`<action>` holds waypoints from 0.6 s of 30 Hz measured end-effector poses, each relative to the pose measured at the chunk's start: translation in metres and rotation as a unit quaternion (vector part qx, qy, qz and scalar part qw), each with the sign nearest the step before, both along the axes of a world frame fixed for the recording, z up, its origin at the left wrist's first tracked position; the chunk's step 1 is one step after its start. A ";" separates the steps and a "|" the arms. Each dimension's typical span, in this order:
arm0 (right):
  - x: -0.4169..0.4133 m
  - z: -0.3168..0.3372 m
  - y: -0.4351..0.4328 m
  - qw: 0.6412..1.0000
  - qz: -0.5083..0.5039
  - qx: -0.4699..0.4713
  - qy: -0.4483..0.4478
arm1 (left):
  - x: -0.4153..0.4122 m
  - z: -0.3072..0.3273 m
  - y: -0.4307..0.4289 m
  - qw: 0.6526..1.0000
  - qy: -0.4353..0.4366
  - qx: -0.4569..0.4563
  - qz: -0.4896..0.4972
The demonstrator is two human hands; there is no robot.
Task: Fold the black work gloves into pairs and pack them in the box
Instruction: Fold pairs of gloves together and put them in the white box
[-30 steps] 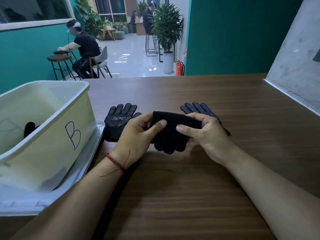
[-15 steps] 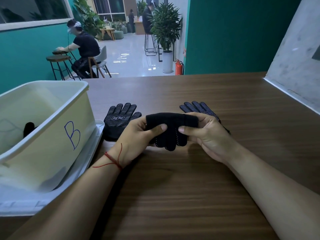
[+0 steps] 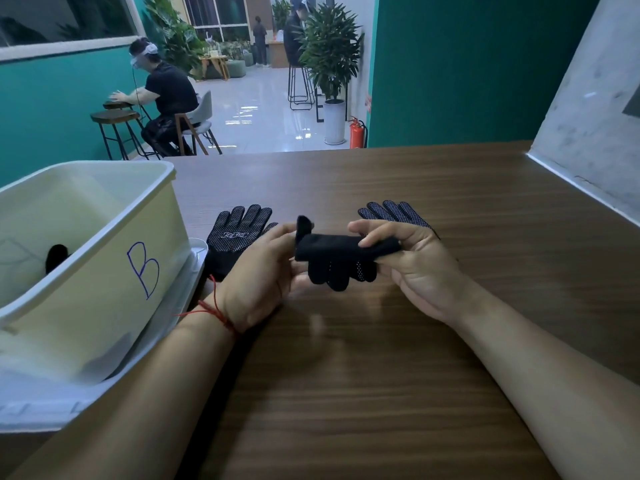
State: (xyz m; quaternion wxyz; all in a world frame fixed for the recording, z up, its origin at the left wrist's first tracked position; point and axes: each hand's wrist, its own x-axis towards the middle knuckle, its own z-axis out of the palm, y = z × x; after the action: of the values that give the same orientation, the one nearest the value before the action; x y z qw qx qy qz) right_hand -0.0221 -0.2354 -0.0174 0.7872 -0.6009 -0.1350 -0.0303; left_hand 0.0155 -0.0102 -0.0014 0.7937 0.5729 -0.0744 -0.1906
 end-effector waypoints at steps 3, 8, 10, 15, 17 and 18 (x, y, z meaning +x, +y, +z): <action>0.002 -0.005 0.001 0.996 -0.026 -0.066 -0.045 | 0.000 -0.002 -0.005 0.999 0.045 0.017 0.007; 0.006 -0.007 0.001 0.986 -0.076 -0.127 -0.075 | -0.001 -0.006 -0.005 0.999 0.016 0.032 -0.024; 0.004 -0.006 0.002 0.986 -0.075 -0.136 -0.059 | -0.002 -0.011 -0.006 0.998 -0.018 0.062 -0.004; 0.007 -0.007 0.000 0.990 -0.122 -0.067 0.035 | 0.001 -0.013 -0.001 0.996 -0.065 0.061 0.026; 0.009 -0.007 -0.002 0.991 -0.099 -0.032 0.086 | 0.003 -0.014 0.000 0.994 -0.086 0.066 0.031; 0.009 -0.006 -0.003 0.990 -0.086 -0.036 0.102 | 0.004 -0.015 0.001 0.992 -0.098 0.067 0.030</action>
State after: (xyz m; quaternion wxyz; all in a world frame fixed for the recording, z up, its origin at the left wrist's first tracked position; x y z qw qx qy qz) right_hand -0.0127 -0.2384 -0.0235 0.7691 -0.6383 -0.0027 -0.0320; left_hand 0.0195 -0.0088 -0.0160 0.7476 0.6428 -0.1216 -0.1142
